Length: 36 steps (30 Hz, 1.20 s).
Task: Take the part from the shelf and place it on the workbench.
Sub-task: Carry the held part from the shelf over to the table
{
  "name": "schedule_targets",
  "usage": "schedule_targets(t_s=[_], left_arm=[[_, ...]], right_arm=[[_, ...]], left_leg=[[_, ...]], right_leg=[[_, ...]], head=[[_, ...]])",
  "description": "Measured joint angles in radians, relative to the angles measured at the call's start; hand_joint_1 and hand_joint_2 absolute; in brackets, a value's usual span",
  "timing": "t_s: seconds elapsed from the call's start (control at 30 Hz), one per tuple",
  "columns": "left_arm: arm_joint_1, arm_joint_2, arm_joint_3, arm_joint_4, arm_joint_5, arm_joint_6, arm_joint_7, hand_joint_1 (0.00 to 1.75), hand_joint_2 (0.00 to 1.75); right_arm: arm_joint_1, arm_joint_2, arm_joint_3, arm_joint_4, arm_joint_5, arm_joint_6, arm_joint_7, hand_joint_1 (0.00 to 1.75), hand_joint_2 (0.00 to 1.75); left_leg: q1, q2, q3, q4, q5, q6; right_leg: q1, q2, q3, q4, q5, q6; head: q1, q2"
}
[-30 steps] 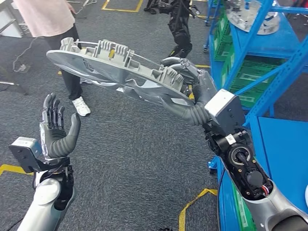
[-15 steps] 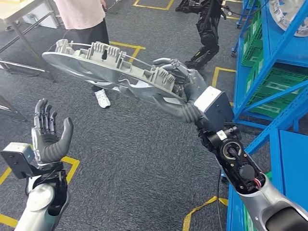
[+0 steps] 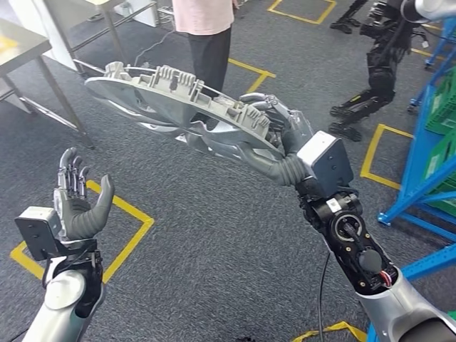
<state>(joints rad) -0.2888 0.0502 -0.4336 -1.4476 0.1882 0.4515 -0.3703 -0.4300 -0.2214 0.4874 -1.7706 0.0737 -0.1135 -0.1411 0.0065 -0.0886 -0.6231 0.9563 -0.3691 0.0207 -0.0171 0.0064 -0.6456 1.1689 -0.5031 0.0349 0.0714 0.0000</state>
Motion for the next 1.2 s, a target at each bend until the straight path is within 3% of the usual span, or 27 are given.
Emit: schedule_targets(t_s=[0.07,0.13,0.17,0.2,0.23,0.27,0.33,0.37,0.43,0.6,0.63,0.73,0.8,0.83,0.87,0.93,1.0,1.03,1.07,1.13,1.2], left_arm=[[0.009,0.006,0.001,-0.006,-0.002,0.0,0.005,0.0,1.75],[0.012,0.01,0.002,-0.01,-0.003,-0.003,0.007,0.0,1.75],[0.013,0.012,0.002,-0.011,-0.004,-0.004,0.007,0.0,1.75],[0.015,0.014,0.002,-0.013,-0.005,-0.005,0.007,0.0,1.75],[0.016,0.016,0.003,-0.015,-0.007,-0.006,0.007,0.0,1.75],[0.016,0.018,0.003,-0.017,-0.009,-0.006,0.007,0.0,1.75],[0.012,0.022,0.004,-0.021,-0.01,-0.006,0.006,0.0,1.75],[0.011,0.023,0.004,-0.021,-0.009,-0.006,0.007,0.0,1.75],[0.012,0.025,0.004,-0.021,-0.009,-0.006,0.007,0.0,1.75],[0.013,0.025,0.004,-0.021,-0.009,-0.006,0.007,0.0,1.75],[0.013,0.025,0.004,-0.021,-0.009,-0.006,0.007,0.0,1.75],[0.01,0.029,0.004,-0.027,-0.014,-0.004,0.006,0.0,1.75],[0.01,0.032,0.004,-0.031,-0.025,-0.001,0.005,0.0,1.75],[0.01,0.033,0.004,-0.034,-0.03,0.0,0.005,0.0,1.75],[0.01,0.034,0.004,-0.038,-0.034,0.0,0.004,0.0,1.75],[0.01,0.033,0.004,-0.044,-0.038,0.001,0.004,0.0,1.75],[0.011,0.031,0.003,-0.046,-0.039,0.001,0.005,0.0,1.75],[0.012,0.03,0.003,-0.045,-0.039,0.001,0.005,0.0,1.75],[0.014,0.029,0.002,-0.046,-0.039,0.0,0.005,0.0,1.75],[0.015,0.025,0.002,-0.046,-0.038,-0.001,0.001,0.0,1.75],[0.015,0.023,0.002,-0.046,-0.037,-0.003,-0.002,0.0,1.75]], right_arm=[[0.003,-0.001,-0.002,0.005,0.0,-0.001,-0.001,1.75,1.75],[0.008,-0.001,-0.005,0.007,0.0,-0.005,-0.001,1.75,1.75],[0.01,-0.001,-0.006,0.007,0.0,-0.007,-0.001,1.75,1.75],[0.012,-0.001,-0.006,0.006,0.0,-0.009,-0.001,1.75,1.75],[0.014,-0.001,-0.007,0.006,0.0,-0.01,0.0,1.75,1.75],[0.015,-0.001,-0.008,0.006,0.001,-0.011,0.001,1.75,1.75],[0.019,-0.002,-0.01,0.006,0.001,-0.014,0.002,1.75,1.75],[0.022,-0.002,-0.011,0.005,0.001,-0.015,0.002,1.75,1.75],[0.024,-0.002,-0.011,0.006,0.001,-0.015,0.002,1.75,1.75],[0.025,-0.002,-0.011,0.006,0.001,-0.015,0.002,1.75,1.75],[0.026,-0.002,-0.011,0.006,0.001,-0.015,0.003,1.75,1.75],[0.028,-0.002,-0.011,0.005,0.0,-0.015,0.004,1.75,1.75],[0.028,-0.002,-0.011,0.005,0.0,-0.014,0.004,1.75,1.75],[0.029,-0.002,-0.011,0.005,0.0,-0.014,0.004,1.75,1.75],[0.029,-0.002,-0.011,0.004,0.0,-0.014,0.004,1.75,1.75],[0.03,-0.002,-0.012,0.004,0.0,-0.014,0.005,1.75,1.75],[0.033,-0.003,-0.013,0.003,-0.001,-0.014,0.006,1.75,1.75],[0.035,-0.003,-0.013,0.003,-0.001,-0.014,0.008,1.75,1.75],[0.037,-0.003,-0.013,0.003,-0.001,-0.015,0.012,1.75,1.75],[0.038,-0.003,-0.013,0.003,-0.001,-0.018,0.02,1.75,1.75],[0.039,-0.004,-0.012,0.002,-0.001,-0.021,0.025,1.75,1.75]], left_leg=[[0.002,-0.029,0.002,0.001,-0.001,-0.003],[0.009,-0.055,-0.007,0.001,0.003,-0.013],[0.013,-0.07,-0.013,0.0,0.007,-0.021],[0.015,-0.085,-0.019,-0.001,0.012,-0.029],[0.014,-0.075,-0.025,0.002,0.011,-0.037],[0.009,-0.046,-0.034,0.018,0.002,-0.044],[0.003,0.041,-0.081,0.114,-0.047,-0.055],[0.004,0.068,-0.115,0.183,-0.078,-0.058],[0.008,0.083,-0.163,0.279,-0.115,-0.062],[0.009,0.084,-0.181,0.313,-0.123,-0.063],[0.009,0.088,-0.156,0.269,-0.098,-0.061],[-0.005,0.127,-0.018,0.022,-0.006,-0.031],[-0.009,0.119,0.002,-0.012,-0.001,-0.015],[-0.006,0.108,0.004,-0.015,0.0,-0.01],[-0.002,0.098,0.007,-0.018,0.001,-0.004],[0.002,0.078,0.012,-0.021,0.002,0.004],[0.002,0.055,0.012,-0.021,0.001,0.008],[0.001,0.042,0.013,-0.02,0.0,0.008],[0.001,0.028,0.014,-0.019,0.0,0.008],[0.001,-0.002,0.016,-0.015,-0.003,0.005],[0.003,-0.026,0.013,-0.009,-0.006,-0.002]], right_leg=[[-0.004,0.054,0.049,-0.123,0.066,-0.011],[-0.005,0.099,0.076,-0.181,0.08,-0.017],[-0.004,0.099,0.081,-0.188,0.079,-0.019],[-0.003,0.085,0.087,-0.199,0.076,-0.021],[-0.004,0.067,0.095,-0.209,0.074,-0.024],[-0.006,0.05,0.101,-0.219,0.075,-0.027],[-0.006,0.018,0.11,-0.232,0.077,-0.034],[-0.004,0.004,0.11,-0.233,0.077,-0.037],[-0.002,-0.014,0.11,-0.233,0.077,-0.038],[-0.002,-0.025,0.11,-0.232,0.076,-0.038],[-0.002,-0.04,0.111,-0.232,0.075,-0.037],[0.007,-0.107,0.124,-0.233,0.061,-0.018],[0.009,-0.13,0.132,-0.235,0.054,-0.005],[0.006,-0.119,0.133,-0.231,0.048,0.0],[0.004,-0.093,0.124,-0.209,0.031,0.004],[0.0,-0.03,0.072,-0.095,-0.031,0.009],[0.0,-0.01,-0.002,0.053,-0.087,0.011],[0.0,-0.008,-0.025,0.09,-0.09,0.011],[0.0,-0.008,-0.031,0.089,-0.073,0.01],[-0.002,0.01,0.008,-0.023,0.01,0.005],[-0.007,0.064,0.061,-0.154,0.072,-0.002]], head=[[0.003,0.0],[0.003,0.0],[0.003,0.0],[0.006,0.0],[0.007,0.0],[0.003,0.0],[-0.012,0.0],[-0.018,0.0],[-0.024,0.0],[-0.028,0.0],[-0.033,0.0],[-0.046,0.0],[-0.045,0.0],[-0.044,0.0],[-0.041,0.0],[-0.028,0.0],[-0.017,0.0],[-0.015,0.0],[-0.013,0.0],[-0.005,0.0],[-0.001,0.0]])
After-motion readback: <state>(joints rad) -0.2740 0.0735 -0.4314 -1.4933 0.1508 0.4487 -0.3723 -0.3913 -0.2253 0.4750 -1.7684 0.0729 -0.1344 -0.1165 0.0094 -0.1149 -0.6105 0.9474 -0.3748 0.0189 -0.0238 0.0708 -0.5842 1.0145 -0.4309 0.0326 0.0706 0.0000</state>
